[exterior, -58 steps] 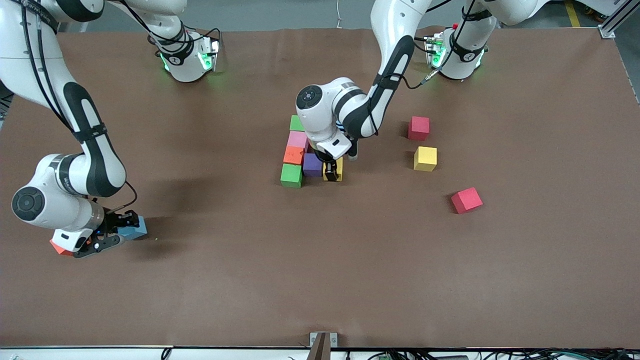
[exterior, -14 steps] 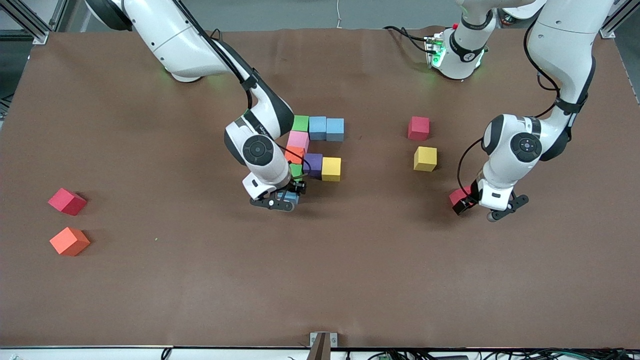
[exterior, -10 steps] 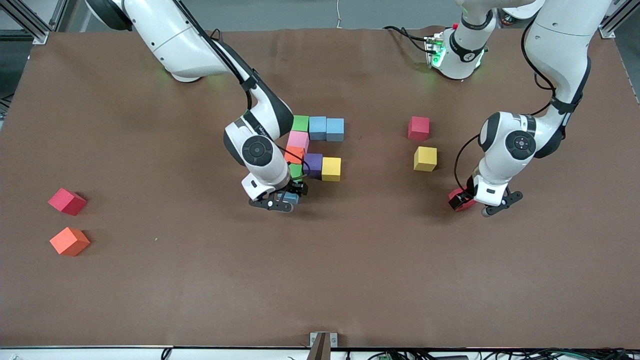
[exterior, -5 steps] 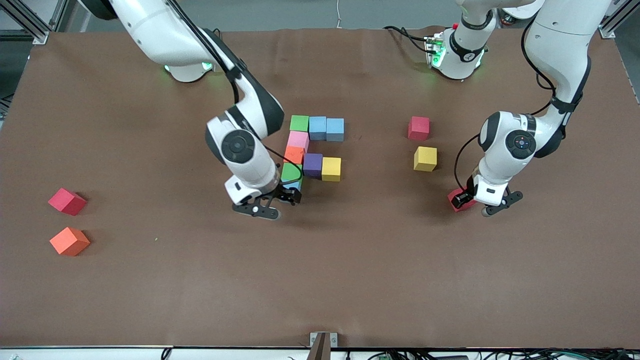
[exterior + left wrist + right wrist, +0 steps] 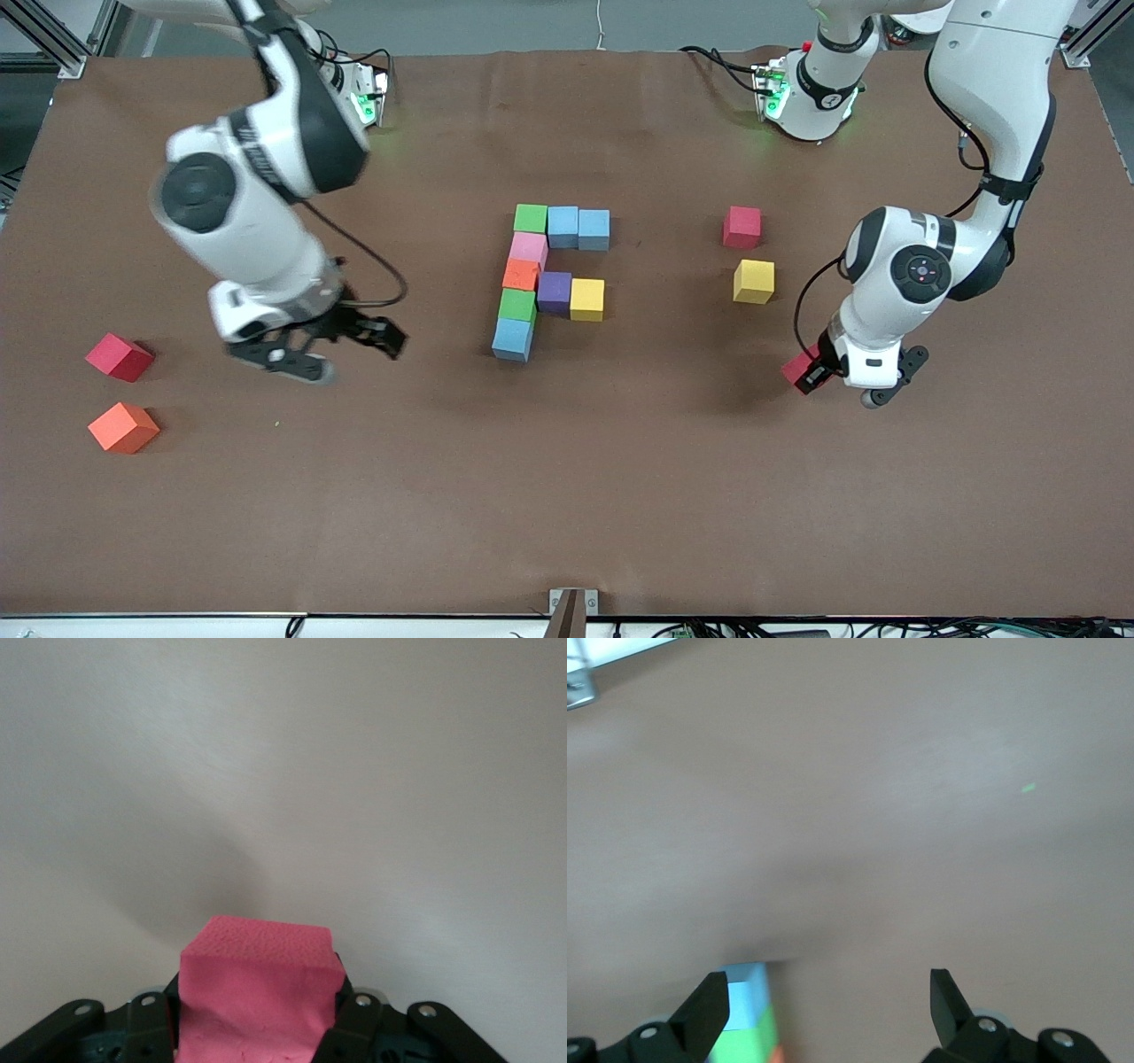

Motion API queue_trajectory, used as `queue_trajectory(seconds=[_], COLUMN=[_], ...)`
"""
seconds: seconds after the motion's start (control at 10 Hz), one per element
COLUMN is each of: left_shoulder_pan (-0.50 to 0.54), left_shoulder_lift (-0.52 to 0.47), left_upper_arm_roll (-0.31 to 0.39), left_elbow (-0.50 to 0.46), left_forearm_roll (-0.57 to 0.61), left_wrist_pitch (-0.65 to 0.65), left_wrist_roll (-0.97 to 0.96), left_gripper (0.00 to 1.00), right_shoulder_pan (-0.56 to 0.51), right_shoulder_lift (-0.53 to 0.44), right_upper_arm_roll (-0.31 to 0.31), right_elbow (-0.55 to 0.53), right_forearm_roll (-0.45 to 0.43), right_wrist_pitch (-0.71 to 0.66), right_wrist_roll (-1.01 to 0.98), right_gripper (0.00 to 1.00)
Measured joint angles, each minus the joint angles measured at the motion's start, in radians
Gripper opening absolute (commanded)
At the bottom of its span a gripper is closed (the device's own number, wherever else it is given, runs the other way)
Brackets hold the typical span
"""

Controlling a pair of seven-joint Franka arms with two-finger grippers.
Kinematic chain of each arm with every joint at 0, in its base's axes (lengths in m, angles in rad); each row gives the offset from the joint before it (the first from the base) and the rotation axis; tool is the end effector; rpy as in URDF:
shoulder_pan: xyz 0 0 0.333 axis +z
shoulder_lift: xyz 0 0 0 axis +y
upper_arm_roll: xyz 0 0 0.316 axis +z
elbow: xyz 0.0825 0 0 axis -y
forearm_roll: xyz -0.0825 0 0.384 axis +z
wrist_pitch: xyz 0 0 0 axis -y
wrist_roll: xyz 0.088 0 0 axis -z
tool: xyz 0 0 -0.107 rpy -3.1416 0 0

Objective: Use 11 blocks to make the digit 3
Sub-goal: 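Carry the pink cube to the shape with the left gripper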

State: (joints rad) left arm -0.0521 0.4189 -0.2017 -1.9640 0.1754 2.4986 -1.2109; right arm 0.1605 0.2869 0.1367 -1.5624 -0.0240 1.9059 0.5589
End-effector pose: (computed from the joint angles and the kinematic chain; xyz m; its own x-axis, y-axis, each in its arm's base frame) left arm 0.6092 -0.1530 0.2750 0.6580 0.7485 0.0820 0.7414 -0.6631 0.1032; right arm 0.6285 0.1807 0.4861 0.9650 -0.2589 0.0420 -0.2570 -0.9654 -0.0445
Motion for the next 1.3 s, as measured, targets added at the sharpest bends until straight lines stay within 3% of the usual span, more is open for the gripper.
queue_trajectory(seconds=[0.3,0.5,1.0,1.1,1.3], left_shoulder_pan=[-0.149,-0.227,-0.429,-0.458,-0.516], left_shoulder_lift=[0.098,0.197,0.359,0.388,0.438], left_upper_arm_roll=[-0.002,-0.002,0.010,0.010,0.011], left_elbow=[0.169,0.322,0.523,0.551,0.593], left_forearm_roll=[0.000,0.000,0.000,0.000,0.000], left_wrist_pitch=[-0.079,-0.154,-0.170,-0.170,-0.169], left_wrist_roll=[-0.430,-0.627,-1.062,-1.110,-1.167], left_gripper=[0.21,0.21,0.21,0.21,0.21], right_shoulder_pan=[-0.191,-0.263,-0.285,-0.267,-0.164], right_shoulder_lift=[-0.031,-0.092,-0.239,-0.253,-0.302], right_upper_arm_roll=[-0.004,-0.004,-0.004,-0.021,-0.136], right_elbow=[0.050,0.063,0.059,0.054,0.015], right_forearm_roll=[0.000,0.001,0.002,0.005,0.022], right_wrist_pitch=[-0.131,-0.229,-0.395,-0.399,-0.393], right_wrist_roll=[-0.364,-0.475,-0.511,-0.512,-0.518], right_gripper=[1.00,1.00,1.00,1.00,1.00])
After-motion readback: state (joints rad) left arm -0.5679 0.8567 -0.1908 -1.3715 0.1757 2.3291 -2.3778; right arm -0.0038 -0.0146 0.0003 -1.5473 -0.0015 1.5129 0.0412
